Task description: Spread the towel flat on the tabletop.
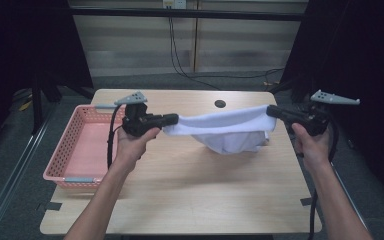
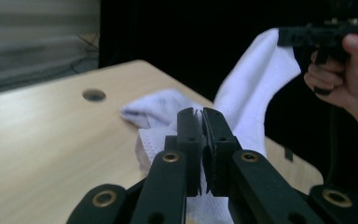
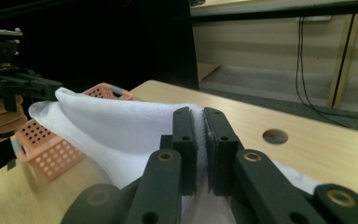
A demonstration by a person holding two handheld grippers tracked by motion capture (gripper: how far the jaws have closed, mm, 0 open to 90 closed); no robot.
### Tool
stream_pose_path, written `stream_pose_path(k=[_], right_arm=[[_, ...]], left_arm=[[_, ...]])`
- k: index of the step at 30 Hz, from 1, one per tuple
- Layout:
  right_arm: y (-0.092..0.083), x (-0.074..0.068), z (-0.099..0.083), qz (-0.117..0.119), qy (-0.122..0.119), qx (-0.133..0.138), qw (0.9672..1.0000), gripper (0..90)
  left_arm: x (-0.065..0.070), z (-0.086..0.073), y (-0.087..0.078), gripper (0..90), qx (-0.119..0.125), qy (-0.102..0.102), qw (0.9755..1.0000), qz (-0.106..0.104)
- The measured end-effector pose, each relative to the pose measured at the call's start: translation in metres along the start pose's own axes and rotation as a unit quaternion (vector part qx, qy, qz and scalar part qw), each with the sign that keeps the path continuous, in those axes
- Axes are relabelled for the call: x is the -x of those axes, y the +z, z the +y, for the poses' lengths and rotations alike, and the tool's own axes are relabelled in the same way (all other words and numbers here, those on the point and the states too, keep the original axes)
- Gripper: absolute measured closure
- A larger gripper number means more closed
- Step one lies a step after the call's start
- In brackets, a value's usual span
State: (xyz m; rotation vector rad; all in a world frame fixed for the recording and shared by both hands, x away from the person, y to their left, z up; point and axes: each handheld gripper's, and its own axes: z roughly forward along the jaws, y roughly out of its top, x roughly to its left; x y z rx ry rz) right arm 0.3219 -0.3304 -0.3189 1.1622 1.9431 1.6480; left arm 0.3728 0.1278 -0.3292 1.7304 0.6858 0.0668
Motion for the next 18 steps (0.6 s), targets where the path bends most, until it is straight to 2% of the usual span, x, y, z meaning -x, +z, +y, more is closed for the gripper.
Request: stream_pose_path(k=[4, 6, 7, 8, 11, 13, 15, 16, 18], right_arm=[[0.003, 0.002, 0.03, -0.008, -0.009, 0.018, 0.9998, 84.2], [0.004, 0.002, 0.045, -0.01, -0.013, 0.028, 0.9995, 84.2], [0.003, 0.002, 0.054, -0.01, -0.017, 0.038, 0.9991, 84.2], [0.001, 0.0, 0.067, -0.011, -0.017, 0.05, 0.9985, 84.2], [-0.007, -0.005, 0.095, -0.01, -0.03, 0.081, 0.9962, 84.3], [-0.016, -0.012, 0.113, -0.004, -0.036, 0.106, 0.9937, 84.3], [-0.025, -0.021, 0.123, -0.001, -0.045, 0.121, 0.9916, 84.4], [-0.028, -0.024, 0.122, 0.004, -0.048, 0.121, 0.9914, 84.4], [-0.03, -0.025, 0.112, 0.008, -0.047, 0.107, 0.9931, 84.4]], left_arm=[[0.0, 0.03, -0.007, 86.6, 0.02, 0.017, 0.9995, 0.015], [0.004, 0.048, -0.011, 86.7, 0.031, 0.025, 0.999, 0.018], [0.01, 0.06, -0.015, 86.7, 0.038, 0.041, 0.9981, 0.026], [0.014, 0.07, -0.019, 86.7, 0.05, 0.047, 0.9974, 0.022], [0.03, 0.099, -0.033, 86.7, 0.076, 0.071, 0.9941, 0.032], [0.042, 0.112, -0.045, 86.7, 0.093, 0.086, 0.9915, 0.027], [0.054, 0.113, -0.052, 86.7, 0.093, 0.103, 0.9901, 0.022], [0.057, 0.11, -0.053, 86.6, 0.088, 0.102, 0.9906, 0.023], [0.057, 0.095, -0.054, 86.5, 0.067, 0.086, 0.9939, 0.015]])
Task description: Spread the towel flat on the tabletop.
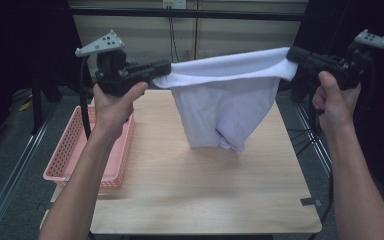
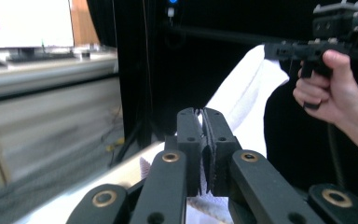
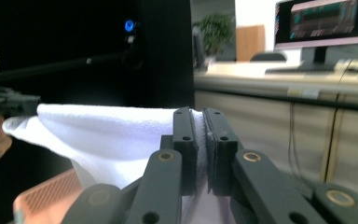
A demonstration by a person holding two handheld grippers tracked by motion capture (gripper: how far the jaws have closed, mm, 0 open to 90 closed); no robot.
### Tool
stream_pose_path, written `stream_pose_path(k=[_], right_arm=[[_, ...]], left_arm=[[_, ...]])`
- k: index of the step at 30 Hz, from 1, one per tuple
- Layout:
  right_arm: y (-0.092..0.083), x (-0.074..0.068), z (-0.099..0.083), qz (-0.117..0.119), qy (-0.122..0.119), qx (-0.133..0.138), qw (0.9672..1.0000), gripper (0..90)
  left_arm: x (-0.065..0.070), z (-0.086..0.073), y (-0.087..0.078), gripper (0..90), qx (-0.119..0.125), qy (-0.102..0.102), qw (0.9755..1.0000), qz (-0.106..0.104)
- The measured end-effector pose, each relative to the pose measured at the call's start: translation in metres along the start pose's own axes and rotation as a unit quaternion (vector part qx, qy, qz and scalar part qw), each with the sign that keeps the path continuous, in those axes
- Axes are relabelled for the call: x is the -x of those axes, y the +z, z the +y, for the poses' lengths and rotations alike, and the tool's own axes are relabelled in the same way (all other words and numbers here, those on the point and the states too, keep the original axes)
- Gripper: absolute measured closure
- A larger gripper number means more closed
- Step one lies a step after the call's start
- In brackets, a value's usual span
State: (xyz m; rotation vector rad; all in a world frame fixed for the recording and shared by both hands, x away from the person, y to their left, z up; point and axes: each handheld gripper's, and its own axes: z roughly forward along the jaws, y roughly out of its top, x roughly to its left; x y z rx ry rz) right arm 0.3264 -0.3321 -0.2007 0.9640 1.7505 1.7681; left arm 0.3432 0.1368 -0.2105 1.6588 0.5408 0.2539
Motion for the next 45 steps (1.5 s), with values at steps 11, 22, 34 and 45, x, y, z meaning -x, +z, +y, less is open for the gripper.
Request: stream_pose_path(k=[11, 22, 34, 45], right_arm=[[-0.047, -0.031, -0.165, 0.053, 0.066, -0.152, 0.9847, 84.6], [-0.105, -0.094, -0.266, 0.093, 0.091, -0.254, 0.9585, 65.6], [-0.061, -0.032, -0.278, 0.003, 0.05, -0.286, 0.957, 57.1], [-0.011, 0.007, -0.291, -0.061, 0.035, -0.312, 0.9475, 50.1]], left_arm=[[0.028, -0.17, -0.018, 85.5, -0.116, -0.106, 0.9857, -0.059], [0.074, -0.269, -0.052, 66.6, -0.214, -0.154, 0.9598, -0.097], [0.006, -0.275, 0.025, 72.6, -0.267, -0.095, 0.9586, -0.024], [-0.031, -0.277, 0.054, 50.6, -0.252, -0.104, 0.9617, 0.027]])
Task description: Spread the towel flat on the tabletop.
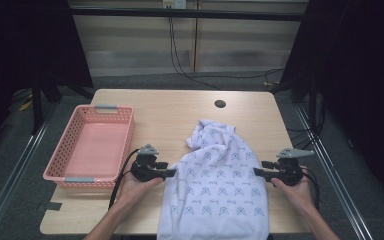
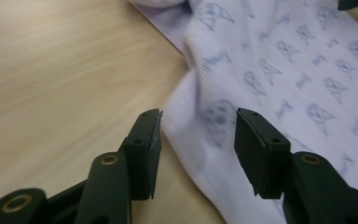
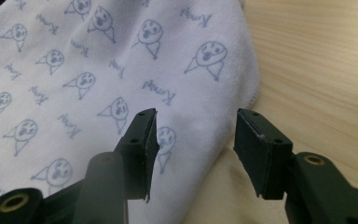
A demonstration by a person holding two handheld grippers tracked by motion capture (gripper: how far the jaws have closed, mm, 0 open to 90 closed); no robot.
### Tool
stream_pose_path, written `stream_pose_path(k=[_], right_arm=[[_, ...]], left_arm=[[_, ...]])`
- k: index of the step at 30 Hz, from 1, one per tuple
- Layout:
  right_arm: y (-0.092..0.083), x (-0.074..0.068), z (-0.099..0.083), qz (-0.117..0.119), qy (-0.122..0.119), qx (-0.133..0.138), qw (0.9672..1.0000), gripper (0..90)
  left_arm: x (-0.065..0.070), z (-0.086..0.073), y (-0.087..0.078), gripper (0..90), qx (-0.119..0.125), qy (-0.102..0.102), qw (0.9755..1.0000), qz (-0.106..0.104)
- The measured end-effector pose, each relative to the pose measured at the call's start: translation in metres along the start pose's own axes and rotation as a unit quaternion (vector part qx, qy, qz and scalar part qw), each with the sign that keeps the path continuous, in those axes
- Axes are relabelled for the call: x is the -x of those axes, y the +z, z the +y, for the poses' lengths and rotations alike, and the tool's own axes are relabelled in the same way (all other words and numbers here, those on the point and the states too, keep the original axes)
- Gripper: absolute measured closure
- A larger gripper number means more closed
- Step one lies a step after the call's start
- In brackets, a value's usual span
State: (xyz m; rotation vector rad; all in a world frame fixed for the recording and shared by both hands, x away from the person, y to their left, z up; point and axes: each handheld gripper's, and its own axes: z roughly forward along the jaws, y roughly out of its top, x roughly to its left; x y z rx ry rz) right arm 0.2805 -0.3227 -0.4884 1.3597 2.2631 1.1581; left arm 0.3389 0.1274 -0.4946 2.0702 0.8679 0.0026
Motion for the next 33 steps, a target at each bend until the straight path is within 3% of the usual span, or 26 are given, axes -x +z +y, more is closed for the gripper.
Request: stream_pose_path(k=[2, 3, 4, 5, 6, 7, 12, 15, 18, 20, 21, 22, 23, 27, 28, 30, 33], right_arm=[[0.007, 0.001, 0.001, 0.006, -0.002, -0.012, 0.9999, 61.5], [0.01, 0.0, 0.0, 0.011, -0.001, -0.019, 0.9998, 74.3], [0.009, -0.002, -0.001, 0.018, -0.003, -0.021, 0.9996, 80.7], [0.006, -0.004, -0.002, 0.027, -0.004, -0.02, 0.9994, 85.7], [0.002, -0.006, -0.002, 0.032, -0.002, -0.015, 0.9994, 87.2], [-0.003, -0.008, -0.003, 0.039, 0.002, -0.009, 0.9992, 87.6], [-0.038, -0.021, -0.011, 0.054, 0.001, 0.021, 0.9983, 88.0], [-0.06, -0.037, -0.028, 0.066, -0.007, 0.015, 0.9977, 87.9], [-0.072, -0.052, -0.049, 0.08, -0.008, -0.01, 0.9967, 87.2], [-0.08, -0.06, -0.053, 0.078, -0.027, -0.014, 0.9965, 83.2], [-0.084, -0.063, -0.052, 0.089, -0.02, -0.002, 0.9958, 74.6], [-0.086, -0.065, -0.05, 0.091, -0.024, 0.003, 0.9956, 70.6], [-0.087, -0.067, -0.046, 0.079, -0.036, 0.01, 0.9962, 64.7], [-0.076, -0.058, -0.032, 0.073, -0.028, 0.036, 0.9963, 57.4], [-0.07, -0.055, -0.028, 0.073, -0.028, 0.035, 0.9963, 57.1], [-0.052, -0.048, -0.018, 0.065, -0.031, 0.024, 0.9971, 57.0], [-0.029, -0.039, -0.004, 0.064, -0.036, 0.015, 0.9972, 55.5]], left_arm=[[0.001, 0.0, 0.008, 50.7, -0.008, 0.003, 1.0, -0.004], [0.002, -0.001, 0.011, 54.4, -0.023, 0.012, 0.9997, -0.002], [0.006, -0.002, 0.013, 60.2, -0.03, 0.026, 0.9992, 0.008], [0.007, -0.003, 0.014, 76.0, -0.036, 0.021, 0.999, -0.015], [0.009, -0.003, 0.013, 81.8, -0.038, 0.027, 0.9989, -0.01], [0.011, -0.003, 0.011, 84.2, -0.04, 0.033, 0.9986, -0.001], [0.019, -0.007, -0.019, 86.5, -0.002, 0.009, 0.9995, -0.031], [0.033, -0.019, -0.04, 86.5, -0.001, 0.015, 0.9987, -0.05], [0.052, -0.043, -0.064, 86.3, 0.0, 0.015, 0.9966, -0.08], [0.062, -0.055, -0.074, 86.1, 0.002, 0.021, 0.9952, -0.095], [0.064, -0.058, -0.077, 85.2, 0.004, 0.021, 0.9951, -0.096], [0.064, -0.059, -0.08, 83.2, 0.008, 0.019, 0.9935, -0.112], [0.063, -0.058, -0.08, 77.1, 0.018, 0.02, 0.9935, -0.111], [0.05, -0.039, -0.068, 64.1, 0.029, 0.007, 0.9956, -0.089], [0.046, -0.031, -0.06, 64.1, 0.025, 0.011, 0.9955, -0.091], [0.044, -0.019, -0.045, 64.2, 0.021, 0.026, 0.9967, -0.074], [0.042, -0.005, -0.018, 63.3, 0.006, 0.027, 0.9956, -0.089]])
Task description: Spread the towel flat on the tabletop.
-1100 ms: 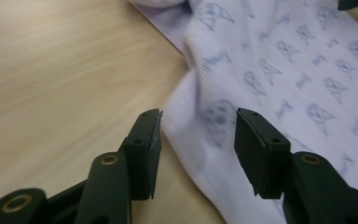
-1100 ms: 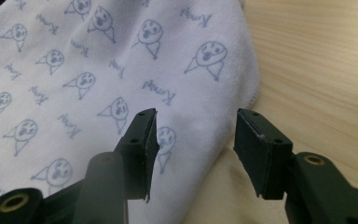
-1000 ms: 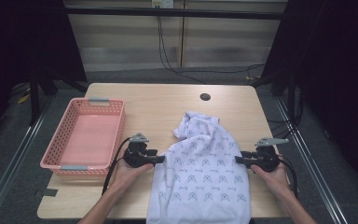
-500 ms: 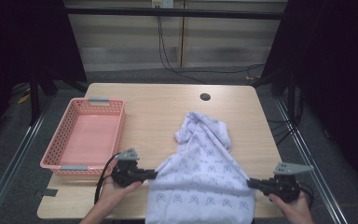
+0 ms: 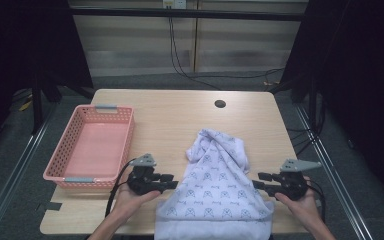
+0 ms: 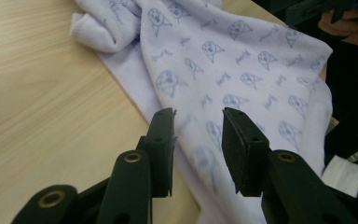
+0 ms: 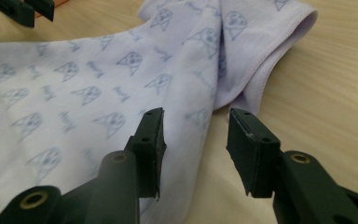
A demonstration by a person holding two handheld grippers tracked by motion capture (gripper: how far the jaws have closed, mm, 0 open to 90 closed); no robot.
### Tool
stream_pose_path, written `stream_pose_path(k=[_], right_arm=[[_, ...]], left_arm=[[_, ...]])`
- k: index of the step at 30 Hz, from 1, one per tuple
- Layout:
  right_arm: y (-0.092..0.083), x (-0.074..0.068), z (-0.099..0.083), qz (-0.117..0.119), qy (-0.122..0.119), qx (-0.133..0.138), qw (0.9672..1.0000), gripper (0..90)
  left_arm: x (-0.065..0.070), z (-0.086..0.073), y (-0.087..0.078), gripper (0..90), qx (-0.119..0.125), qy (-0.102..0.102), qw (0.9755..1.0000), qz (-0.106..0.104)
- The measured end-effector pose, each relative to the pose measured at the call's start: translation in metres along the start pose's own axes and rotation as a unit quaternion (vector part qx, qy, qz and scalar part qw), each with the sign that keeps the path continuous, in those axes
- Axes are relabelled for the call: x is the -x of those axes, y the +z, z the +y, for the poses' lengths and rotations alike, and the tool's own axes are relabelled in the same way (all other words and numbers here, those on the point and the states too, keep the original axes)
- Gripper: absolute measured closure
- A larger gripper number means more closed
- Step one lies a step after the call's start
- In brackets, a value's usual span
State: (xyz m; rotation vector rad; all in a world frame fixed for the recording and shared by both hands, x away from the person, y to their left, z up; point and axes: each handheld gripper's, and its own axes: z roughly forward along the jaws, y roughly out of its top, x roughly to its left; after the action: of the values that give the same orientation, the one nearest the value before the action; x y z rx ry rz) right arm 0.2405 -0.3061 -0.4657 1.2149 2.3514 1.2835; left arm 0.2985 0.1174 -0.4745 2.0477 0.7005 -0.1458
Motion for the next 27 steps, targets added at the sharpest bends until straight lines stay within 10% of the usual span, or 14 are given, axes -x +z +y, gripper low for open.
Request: stream_pose_path(k=[7, 10, 14, 24, 27], right_arm=[[0.048, 0.012, 0.012, -0.001, -0.008, -0.043, 0.999, 50.7], [0.056, 0.009, 0.005, -0.001, -0.021, -0.068, 0.9975, 70.9], [0.049, -0.003, -0.003, 0.016, -0.041, -0.085, 0.9954, 84.7], [0.017, -0.051, -0.03, 0.08, -0.055, -0.137, 0.9859, 82.0], [0.009, -0.055, -0.03, 0.078, -0.059, -0.112, 0.9888, 70.9]], left_arm=[[0.005, -0.002, 0.04, 67.0, -0.075, 0.046, 0.996, 0.016], [0.005, -0.008, 0.035, 82.2, -0.081, 0.039, 0.9959, 0.009], [0.016, -0.018, 0.026, 84.6, -0.091, 0.042, 0.9949, 0.004], [0.059, -0.053, 0.0, 82.1, -0.133, 0.034, 0.9881, -0.07], [0.055, -0.049, -0.005, 67.4, -0.1, 0.022, 0.9929, -0.06]])
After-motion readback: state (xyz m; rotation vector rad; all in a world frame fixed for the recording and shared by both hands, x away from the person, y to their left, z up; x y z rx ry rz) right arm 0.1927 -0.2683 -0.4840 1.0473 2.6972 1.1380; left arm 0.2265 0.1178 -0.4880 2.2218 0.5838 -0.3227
